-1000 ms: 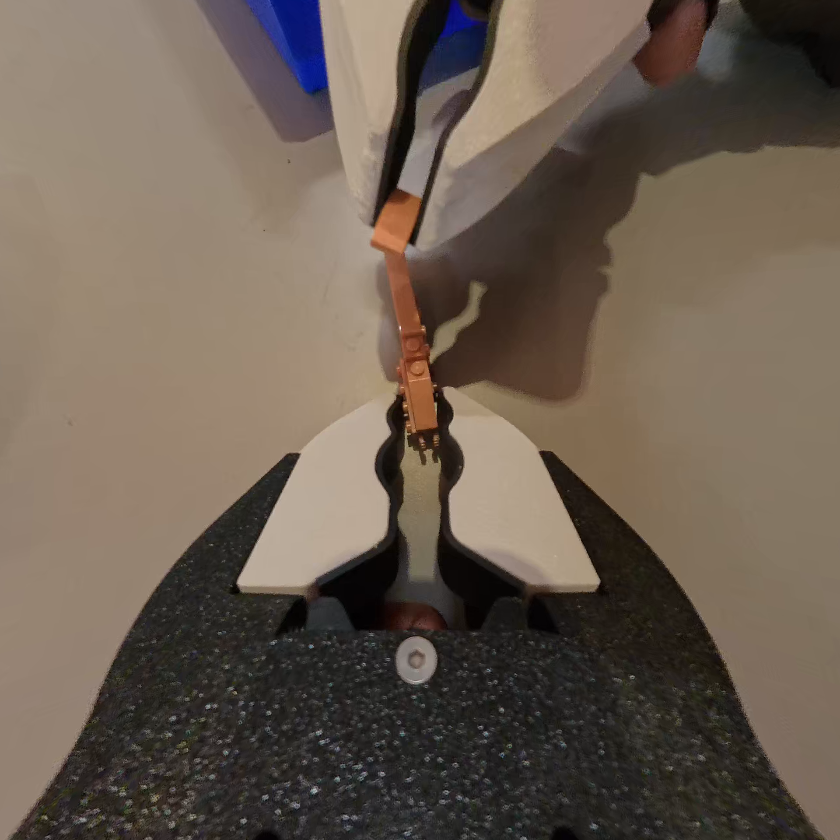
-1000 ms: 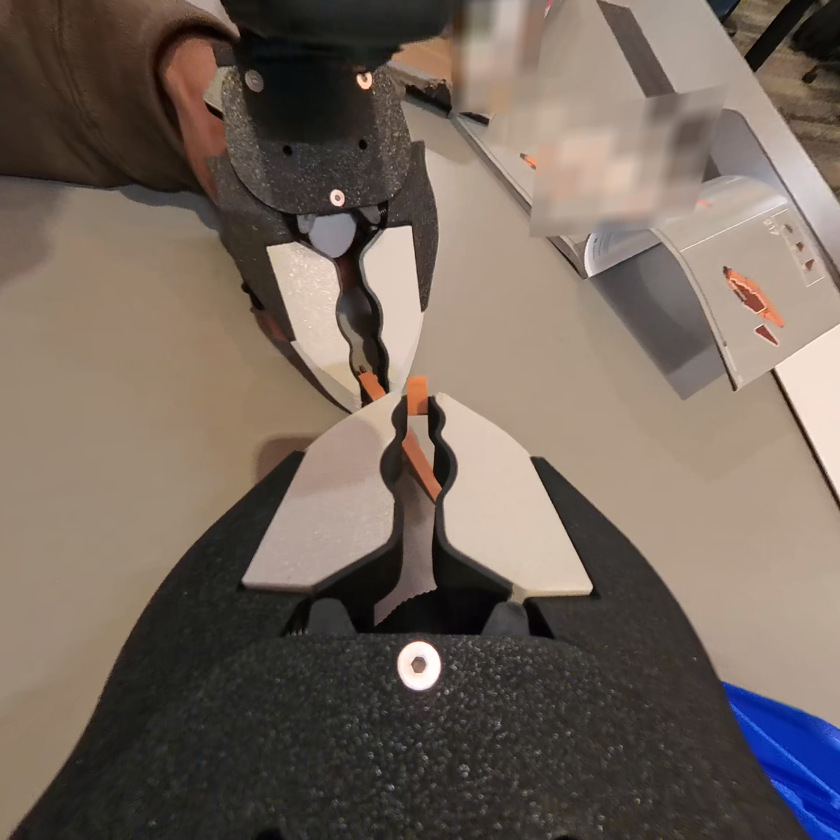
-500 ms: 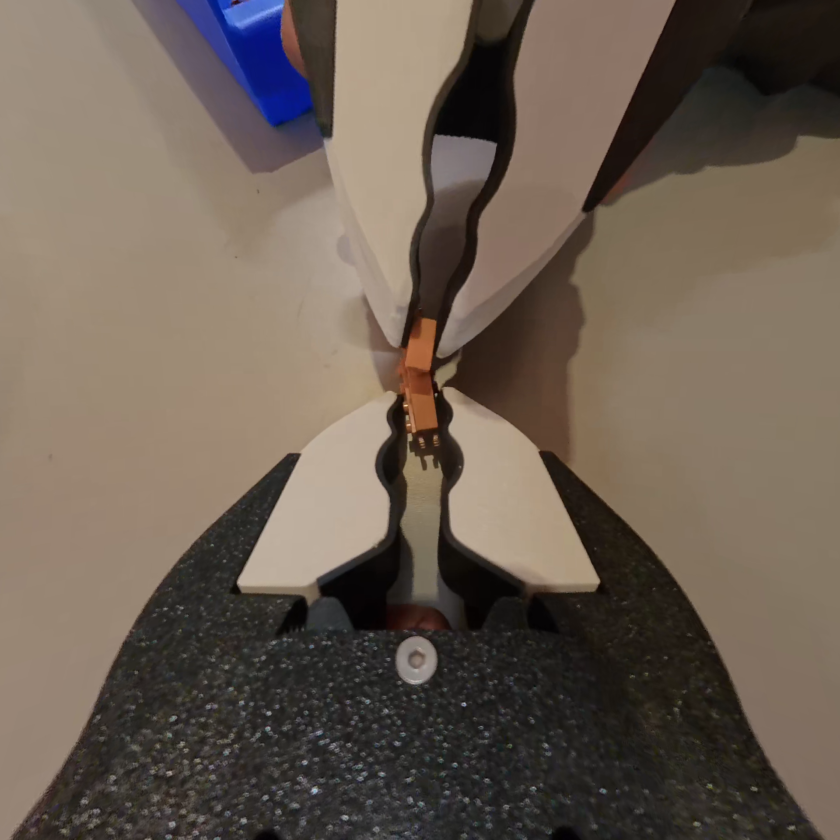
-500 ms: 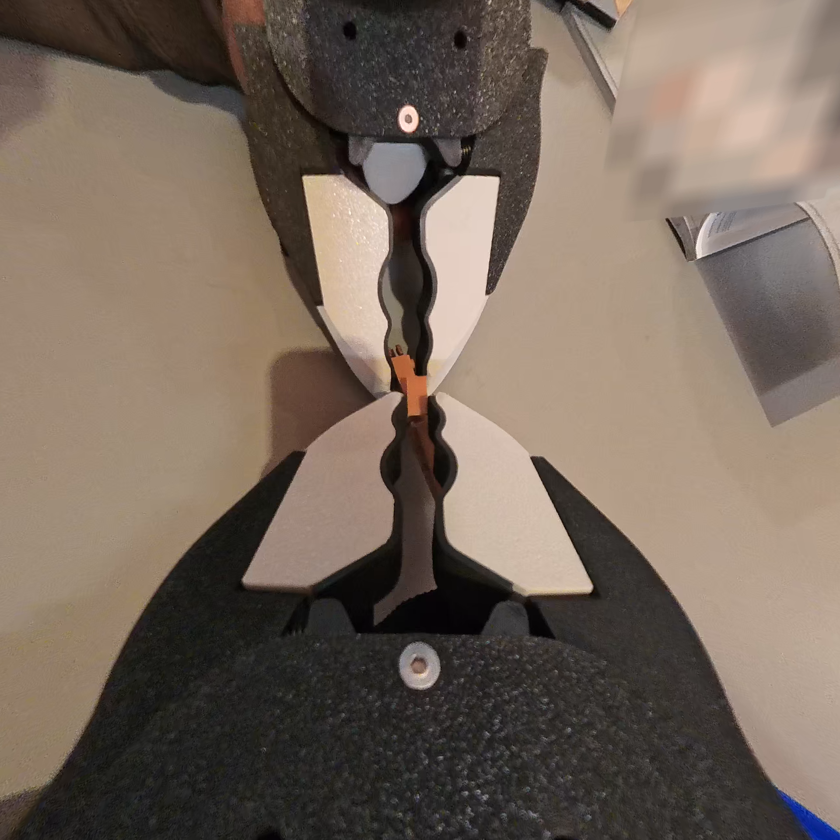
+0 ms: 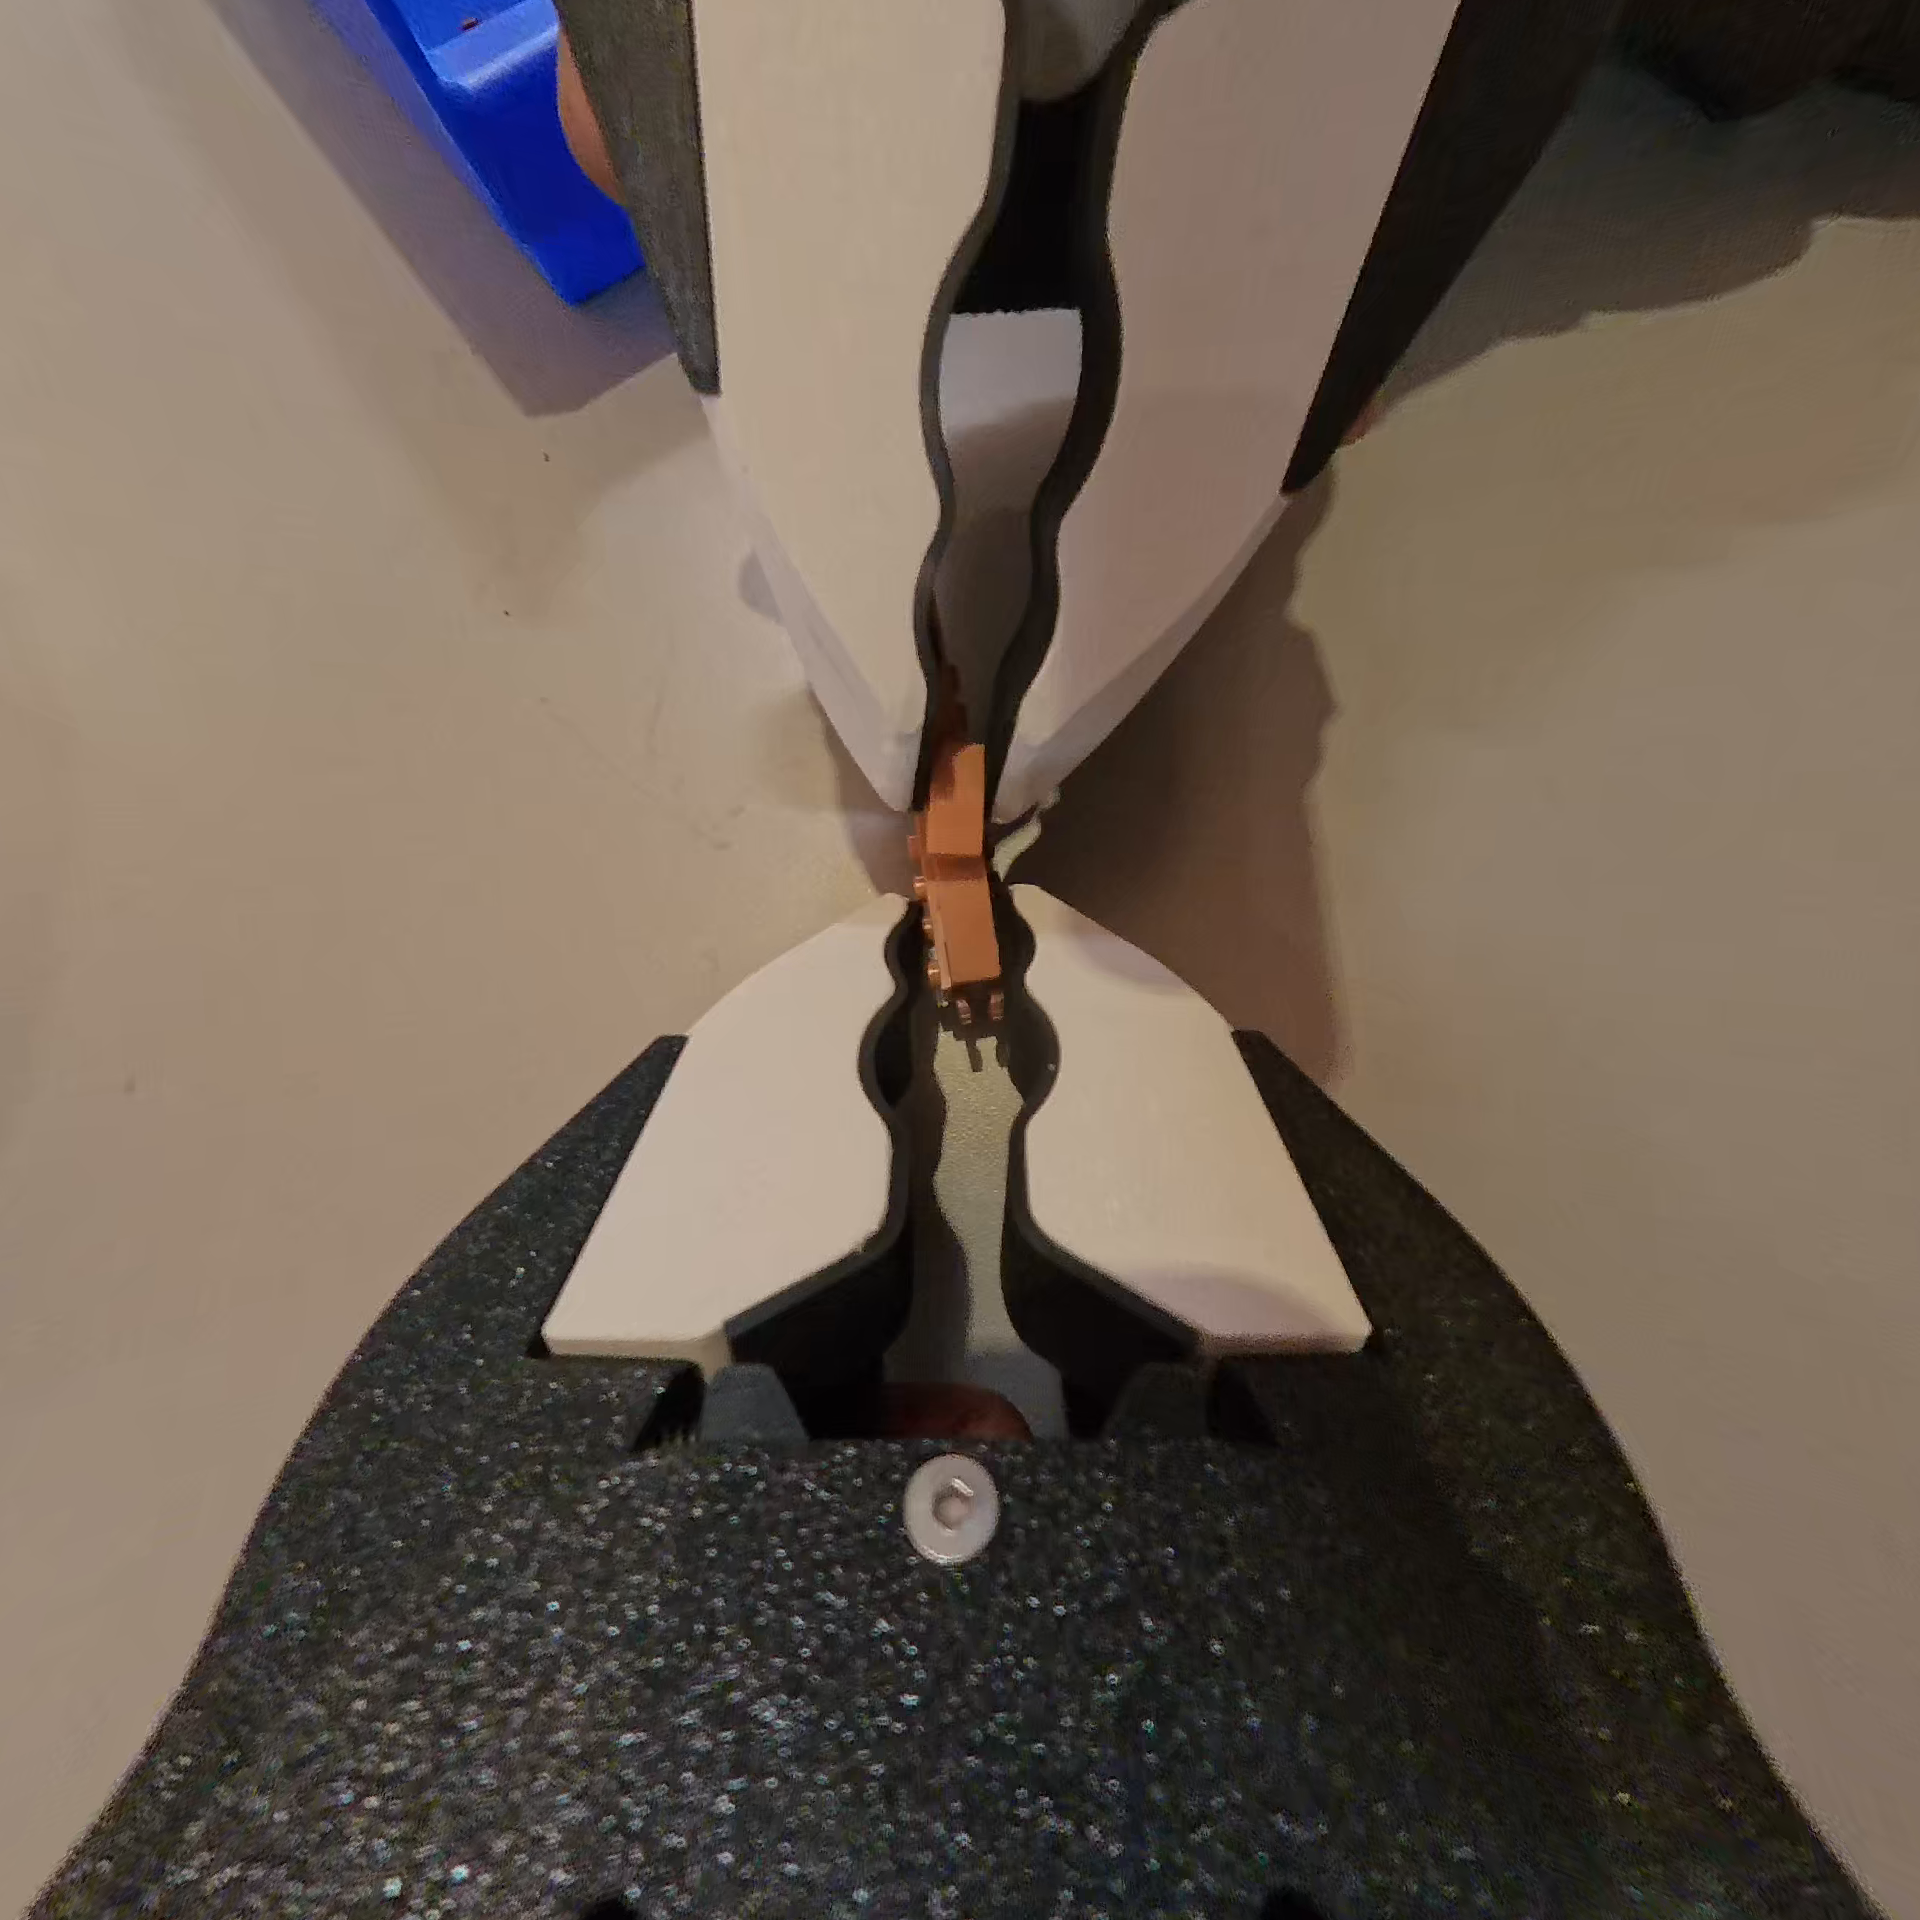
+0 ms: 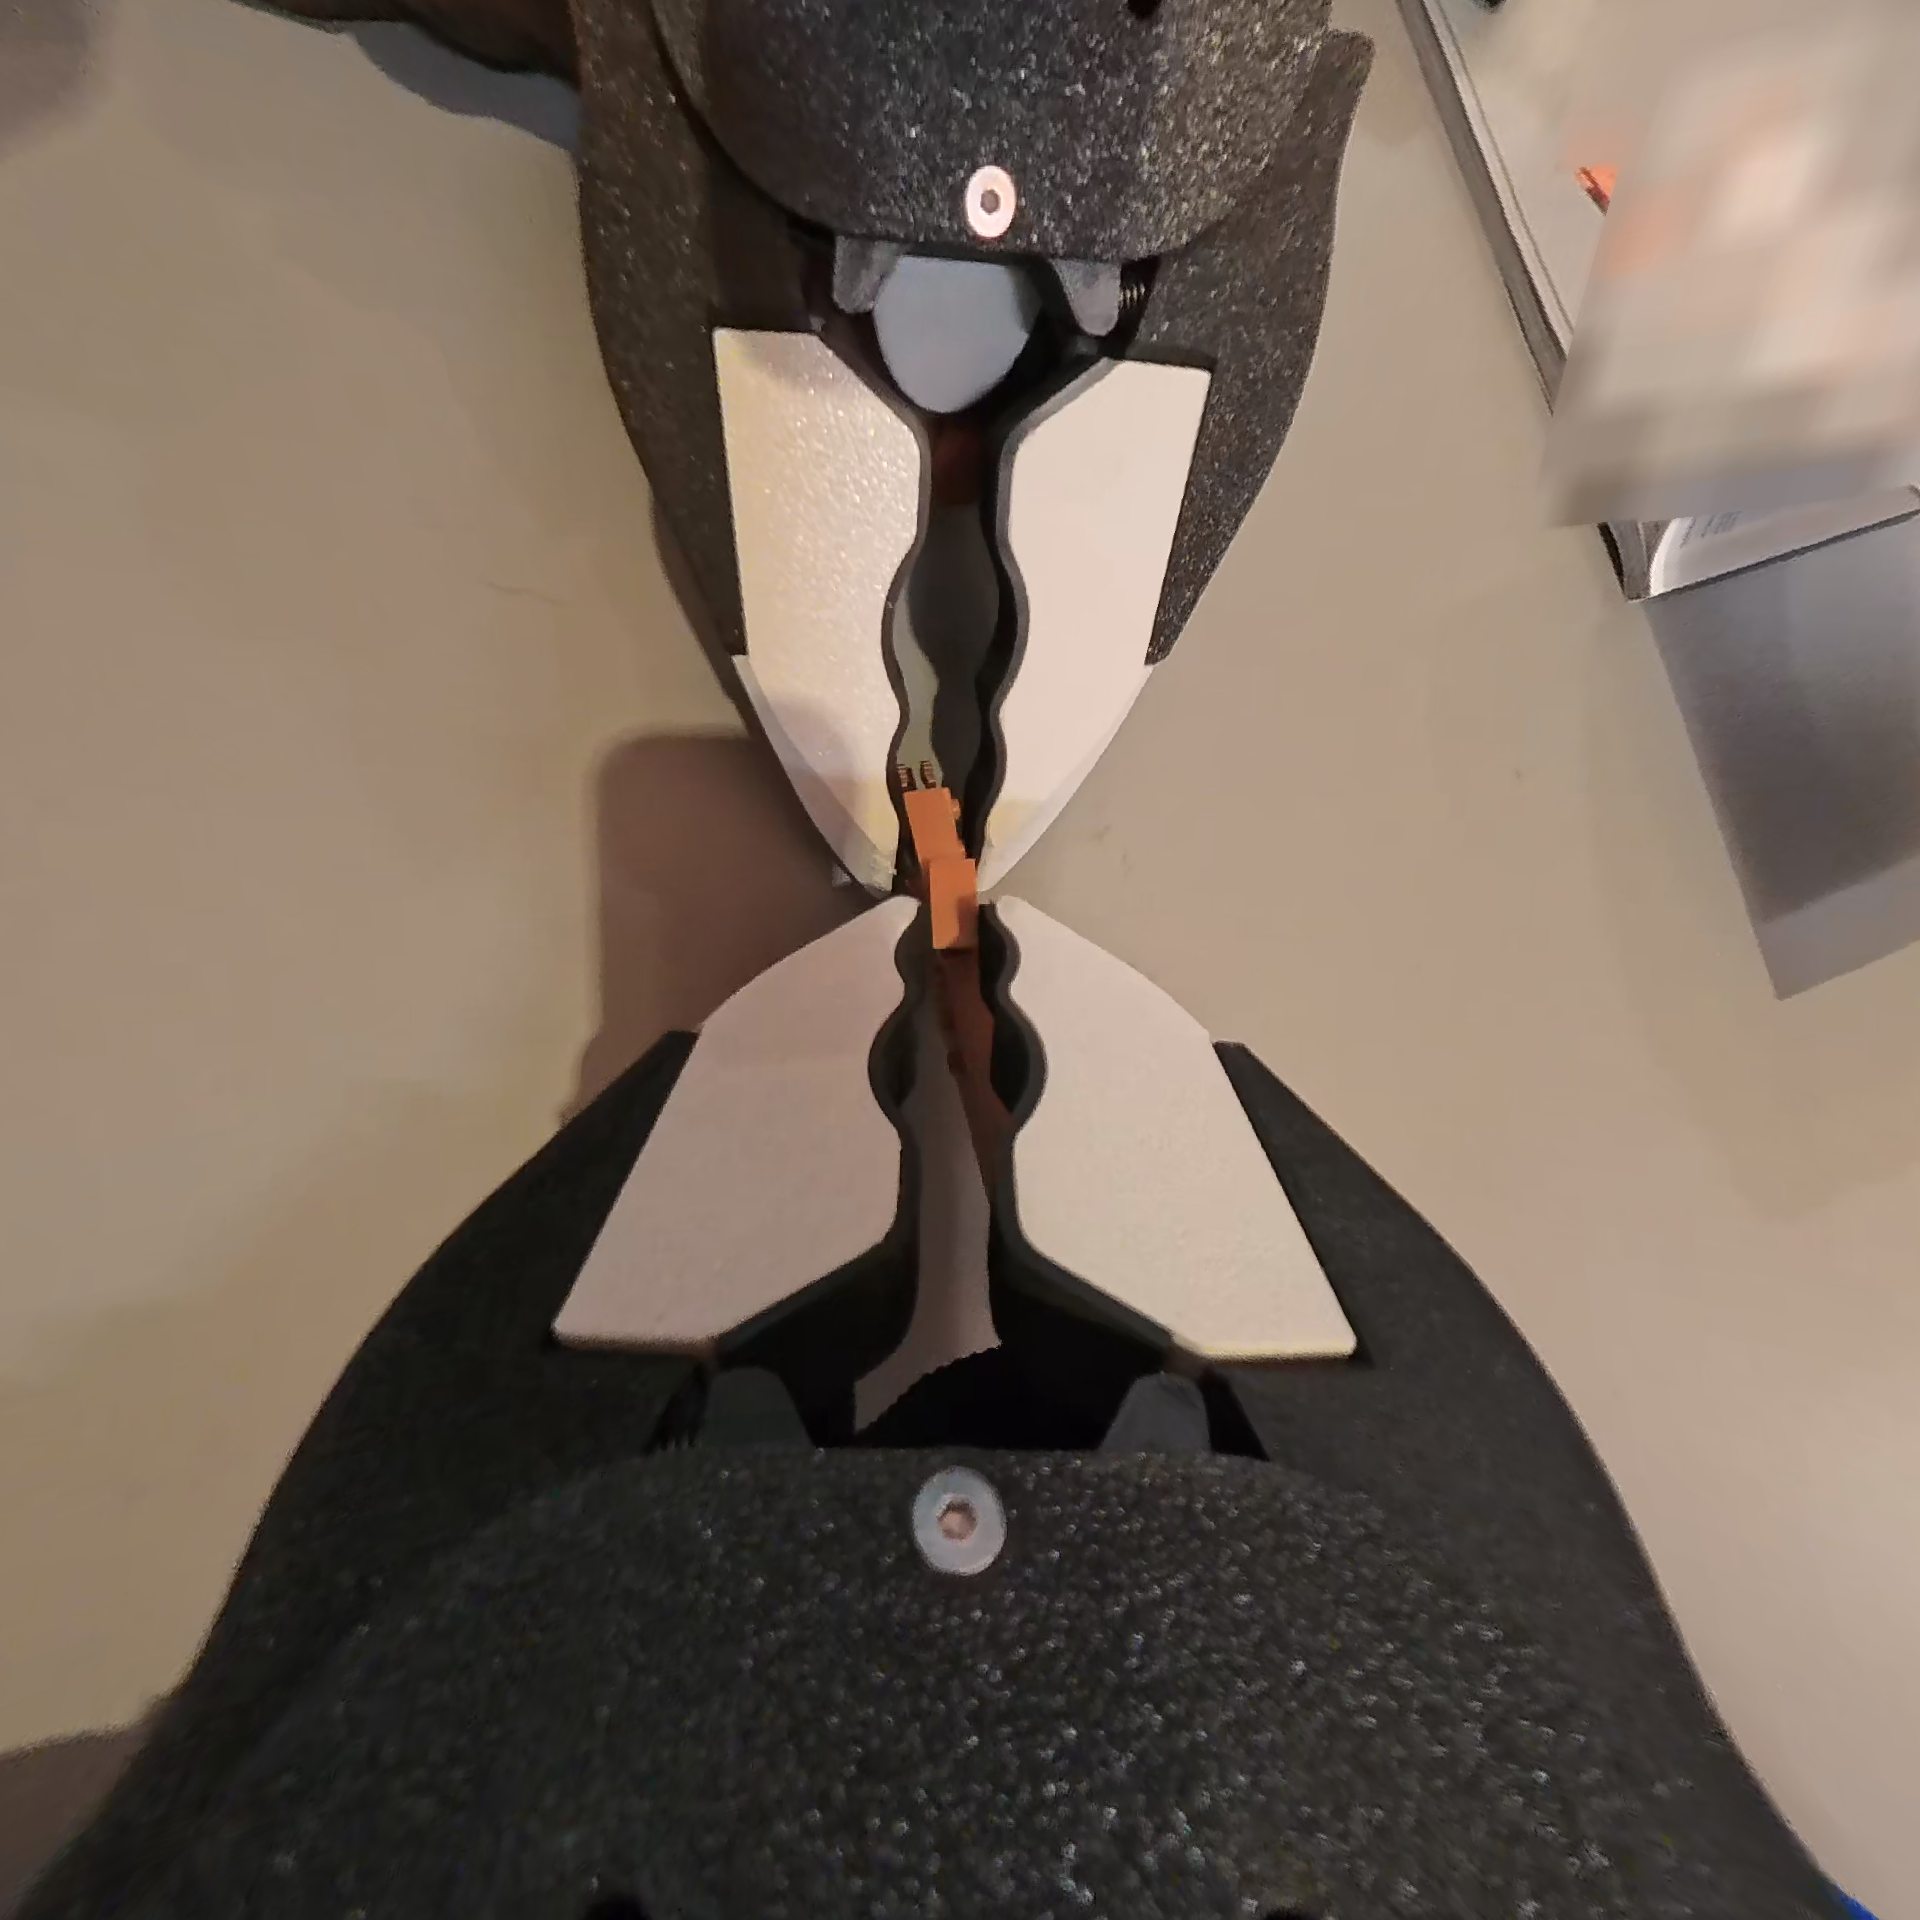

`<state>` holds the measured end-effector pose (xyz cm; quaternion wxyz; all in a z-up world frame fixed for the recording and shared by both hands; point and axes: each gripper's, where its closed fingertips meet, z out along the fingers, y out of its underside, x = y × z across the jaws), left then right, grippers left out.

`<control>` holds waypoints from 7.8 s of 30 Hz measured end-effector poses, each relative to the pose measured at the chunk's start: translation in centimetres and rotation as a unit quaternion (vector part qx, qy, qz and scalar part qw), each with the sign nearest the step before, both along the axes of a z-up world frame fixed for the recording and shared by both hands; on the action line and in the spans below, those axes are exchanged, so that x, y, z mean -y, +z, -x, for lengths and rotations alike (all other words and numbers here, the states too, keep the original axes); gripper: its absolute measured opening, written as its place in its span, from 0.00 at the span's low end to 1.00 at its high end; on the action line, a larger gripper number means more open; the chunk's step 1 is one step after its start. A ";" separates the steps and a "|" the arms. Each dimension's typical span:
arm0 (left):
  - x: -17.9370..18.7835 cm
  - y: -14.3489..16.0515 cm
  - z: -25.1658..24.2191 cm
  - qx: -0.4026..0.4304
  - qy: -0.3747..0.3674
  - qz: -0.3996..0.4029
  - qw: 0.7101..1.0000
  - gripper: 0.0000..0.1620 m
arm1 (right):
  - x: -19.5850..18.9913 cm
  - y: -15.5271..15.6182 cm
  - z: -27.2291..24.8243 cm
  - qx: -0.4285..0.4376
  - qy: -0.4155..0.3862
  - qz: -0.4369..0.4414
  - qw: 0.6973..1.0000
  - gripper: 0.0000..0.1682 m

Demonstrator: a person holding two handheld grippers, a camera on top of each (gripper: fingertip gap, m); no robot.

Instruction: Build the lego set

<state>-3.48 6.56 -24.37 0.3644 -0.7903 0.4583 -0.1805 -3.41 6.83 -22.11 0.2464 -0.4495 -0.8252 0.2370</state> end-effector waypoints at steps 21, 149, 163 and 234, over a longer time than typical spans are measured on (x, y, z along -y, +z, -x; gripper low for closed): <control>0.3 0.2 0.2 -0.007 -0.010 -0.004 1.000 0.08 | 0.4 0.2 0.2 -0.013 0.021 -0.018 1.000 0.06; -1.5 5.0 2.2 0.291 0.121 0.153 0.937 0.19 | -1.8 3.5 4.1 -0.143 -0.020 -0.267 0.953 0.20; -1.1 4.6 1.7 0.289 0.120 0.177 0.933 0.09 | -1.7 3.1 4.1 -0.133 0.007 -0.335 0.933 0.21; 0.1 4.7 2.2 0.197 0.069 0.124 0.970 0.09 | -0.4 2.6 4.9 -0.197 0.105 -0.417 0.881 0.21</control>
